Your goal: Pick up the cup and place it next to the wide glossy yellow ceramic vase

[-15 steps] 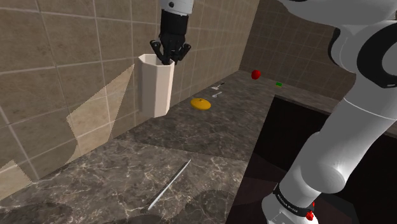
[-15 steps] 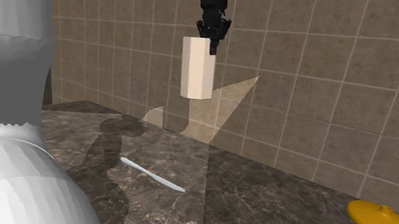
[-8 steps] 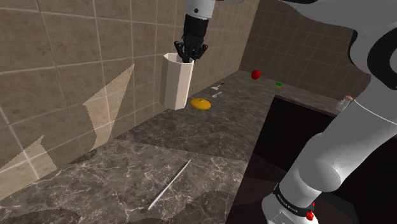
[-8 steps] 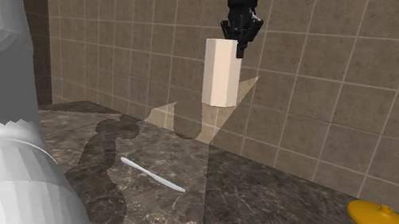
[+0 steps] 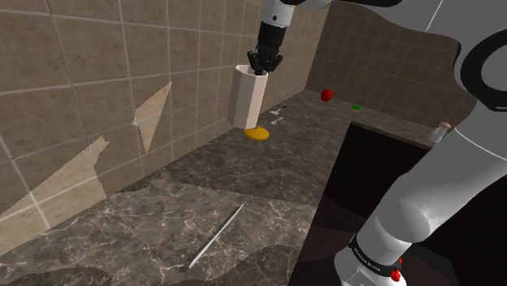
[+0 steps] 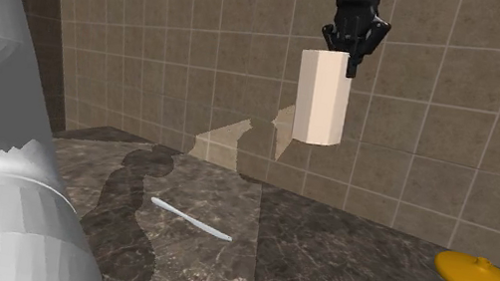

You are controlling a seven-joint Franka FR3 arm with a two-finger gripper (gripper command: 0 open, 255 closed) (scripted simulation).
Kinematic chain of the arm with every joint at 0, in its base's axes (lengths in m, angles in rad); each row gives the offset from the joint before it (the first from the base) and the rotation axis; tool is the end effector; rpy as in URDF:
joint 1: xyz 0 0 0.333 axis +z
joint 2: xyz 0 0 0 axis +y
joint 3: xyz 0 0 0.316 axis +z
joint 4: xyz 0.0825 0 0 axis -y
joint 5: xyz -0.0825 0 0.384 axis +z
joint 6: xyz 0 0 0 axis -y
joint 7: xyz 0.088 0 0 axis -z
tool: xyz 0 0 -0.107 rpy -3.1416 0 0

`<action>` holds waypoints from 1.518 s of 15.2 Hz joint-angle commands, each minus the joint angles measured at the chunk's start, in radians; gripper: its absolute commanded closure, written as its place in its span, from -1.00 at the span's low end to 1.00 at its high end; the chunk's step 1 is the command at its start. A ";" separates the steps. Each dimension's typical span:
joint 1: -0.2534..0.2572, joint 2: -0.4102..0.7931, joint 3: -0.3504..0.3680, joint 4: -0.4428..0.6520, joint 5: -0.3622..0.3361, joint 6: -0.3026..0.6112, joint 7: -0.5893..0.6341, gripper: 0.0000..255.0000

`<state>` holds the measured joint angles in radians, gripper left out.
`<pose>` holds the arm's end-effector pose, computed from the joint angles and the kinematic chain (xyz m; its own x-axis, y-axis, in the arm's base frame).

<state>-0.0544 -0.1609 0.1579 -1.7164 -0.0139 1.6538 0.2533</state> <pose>0.5089 0.0584 0.6476 0.9836 -0.1481 0.1028 -0.1502 -0.9886 0.0138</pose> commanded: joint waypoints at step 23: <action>-0.240 0.253 -0.293 0.281 0.042 -0.023 -0.534 1.00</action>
<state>-0.2866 0.0834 -0.1294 -1.4399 0.0249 1.6256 -0.2653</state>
